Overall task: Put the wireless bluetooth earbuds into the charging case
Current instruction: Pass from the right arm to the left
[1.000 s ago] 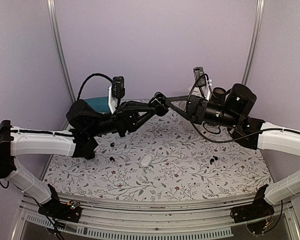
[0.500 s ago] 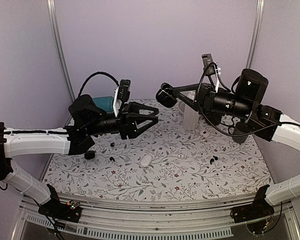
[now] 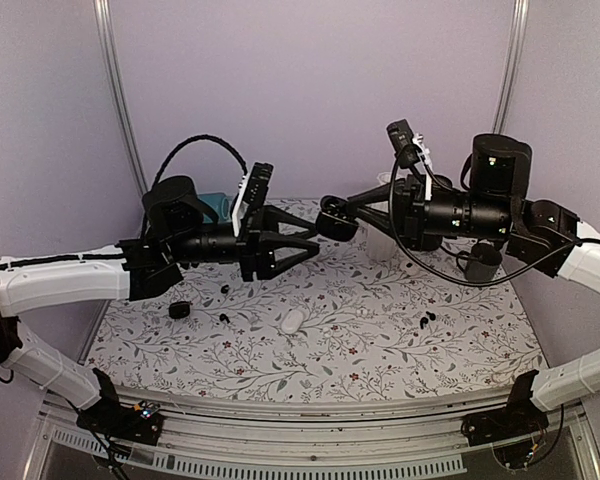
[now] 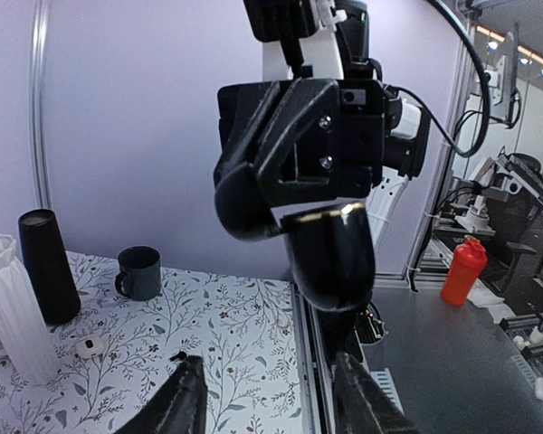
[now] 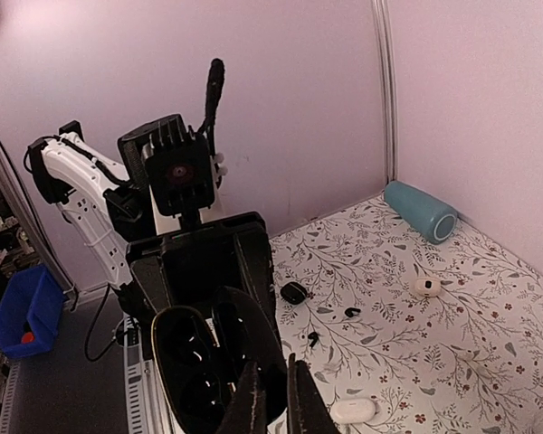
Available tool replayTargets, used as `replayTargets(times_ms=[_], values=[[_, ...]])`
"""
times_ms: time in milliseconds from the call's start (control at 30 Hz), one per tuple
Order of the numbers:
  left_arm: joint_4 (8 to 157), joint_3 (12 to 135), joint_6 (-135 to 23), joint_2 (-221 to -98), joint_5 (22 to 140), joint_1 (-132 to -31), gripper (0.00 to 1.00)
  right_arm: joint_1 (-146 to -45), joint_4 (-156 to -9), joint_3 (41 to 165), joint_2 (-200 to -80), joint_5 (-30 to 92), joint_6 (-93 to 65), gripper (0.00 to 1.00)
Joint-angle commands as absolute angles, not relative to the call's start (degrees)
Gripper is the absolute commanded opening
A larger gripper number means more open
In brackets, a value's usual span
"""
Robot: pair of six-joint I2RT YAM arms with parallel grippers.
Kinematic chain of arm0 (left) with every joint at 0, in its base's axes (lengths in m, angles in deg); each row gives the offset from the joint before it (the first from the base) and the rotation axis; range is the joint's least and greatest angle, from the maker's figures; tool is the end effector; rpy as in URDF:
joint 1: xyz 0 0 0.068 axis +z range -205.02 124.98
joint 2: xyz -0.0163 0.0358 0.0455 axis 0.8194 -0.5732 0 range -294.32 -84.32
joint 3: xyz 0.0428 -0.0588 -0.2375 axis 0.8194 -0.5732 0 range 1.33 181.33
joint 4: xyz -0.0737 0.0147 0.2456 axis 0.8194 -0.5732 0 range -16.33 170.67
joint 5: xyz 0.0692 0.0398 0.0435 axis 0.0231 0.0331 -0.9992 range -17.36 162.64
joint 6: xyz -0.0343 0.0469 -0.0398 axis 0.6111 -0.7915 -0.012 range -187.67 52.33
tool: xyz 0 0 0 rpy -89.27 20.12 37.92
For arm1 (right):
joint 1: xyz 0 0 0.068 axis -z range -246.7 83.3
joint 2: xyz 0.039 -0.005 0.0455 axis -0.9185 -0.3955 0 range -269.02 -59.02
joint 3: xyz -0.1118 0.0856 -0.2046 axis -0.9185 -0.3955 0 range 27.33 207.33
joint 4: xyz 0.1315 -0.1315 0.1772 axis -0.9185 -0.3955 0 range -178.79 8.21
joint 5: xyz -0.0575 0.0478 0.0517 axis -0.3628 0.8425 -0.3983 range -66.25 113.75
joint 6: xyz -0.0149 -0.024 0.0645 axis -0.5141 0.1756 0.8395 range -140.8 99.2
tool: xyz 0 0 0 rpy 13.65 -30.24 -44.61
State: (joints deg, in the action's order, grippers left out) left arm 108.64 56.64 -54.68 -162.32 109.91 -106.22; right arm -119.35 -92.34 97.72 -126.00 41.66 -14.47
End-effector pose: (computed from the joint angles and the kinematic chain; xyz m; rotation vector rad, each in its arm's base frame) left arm 0.1824 -0.2824 0.3207 1.0549 1.2843 -1.3533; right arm 0.1623 0.2417 0.3913 -0.9288 1.5411 1.0187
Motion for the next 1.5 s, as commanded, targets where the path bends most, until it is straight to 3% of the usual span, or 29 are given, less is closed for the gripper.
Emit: replayTargets(times_ms=[0, 600, 800, 1033, 1467], values=[[106.5, 58.83, -56.1, -163.29, 110.86, -106.11, 0.47, -121.05, -94.98, 99.89, -126.96, 36.98, -17.7, 0.04], [107.77, 59.61, -53.16, -165.08, 108.66, -107.14, 0.42, -127.5, -94.56, 100.75, -128.45, 19.27, -23.11, 0.04], [109.84, 59.15, -51.29, -165.51, 108.77, -107.05, 0.51, -128.48, -92.89, 99.74, -127.7, 15.44, -23.95, 0.04], [112.63, 58.3, -49.73, -165.35, 109.59, -106.99, 0.51, -128.48, -92.06, 99.31, -127.53, 15.34, -23.58, 0.04], [117.59, 57.76, -46.04, -166.66, 108.06, -107.08, 0.38, -130.14, -86.28, 97.03, -126.23, 13.67, -21.68, 0.04]])
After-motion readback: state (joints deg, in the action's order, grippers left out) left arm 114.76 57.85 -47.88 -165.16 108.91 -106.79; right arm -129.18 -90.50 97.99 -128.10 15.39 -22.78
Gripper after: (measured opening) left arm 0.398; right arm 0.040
